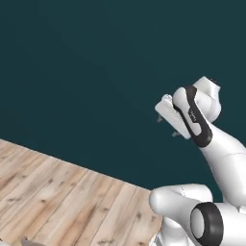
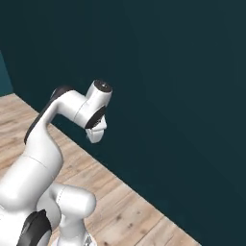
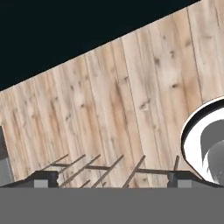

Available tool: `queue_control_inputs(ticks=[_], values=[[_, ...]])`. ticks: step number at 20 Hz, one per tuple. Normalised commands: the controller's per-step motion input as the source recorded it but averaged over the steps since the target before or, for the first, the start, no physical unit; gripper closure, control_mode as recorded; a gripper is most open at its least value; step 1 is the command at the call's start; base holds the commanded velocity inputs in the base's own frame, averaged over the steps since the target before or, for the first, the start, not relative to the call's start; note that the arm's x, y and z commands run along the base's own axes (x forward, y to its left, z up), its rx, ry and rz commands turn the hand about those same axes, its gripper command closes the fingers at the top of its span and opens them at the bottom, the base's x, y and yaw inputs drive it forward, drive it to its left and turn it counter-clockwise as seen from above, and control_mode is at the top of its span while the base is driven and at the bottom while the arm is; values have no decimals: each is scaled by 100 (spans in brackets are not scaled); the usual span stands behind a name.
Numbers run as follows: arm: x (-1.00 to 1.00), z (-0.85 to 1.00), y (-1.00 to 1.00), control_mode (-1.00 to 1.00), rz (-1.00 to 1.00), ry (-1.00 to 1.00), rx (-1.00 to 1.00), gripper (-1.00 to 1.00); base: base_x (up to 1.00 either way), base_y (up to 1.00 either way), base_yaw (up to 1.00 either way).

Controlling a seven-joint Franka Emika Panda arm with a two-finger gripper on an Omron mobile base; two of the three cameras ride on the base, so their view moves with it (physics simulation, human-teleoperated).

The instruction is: Move the glass cup from next to the sink to the open cabinet. Then, move the bowl with the lime to the fridge to clear the area for faucet cleaning.

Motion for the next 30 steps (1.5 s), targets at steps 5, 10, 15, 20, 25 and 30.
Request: queue_control_inputs(ticks=[5,10,15,20,25,30], values=[[0,0,0,100,0,0,0,-100,100,0,53],[0,0,0,100,0,0,0,-100,100,0,57],[0,0,0,100,0,0,0,-100,100,0,65],[0,0,0,100,0,0,0,-100,100,0,59],[0,0,0,100,0,0,0,-100,100,0,52],[0,0,0,100,0,0,0,-100,100,-2,31]])
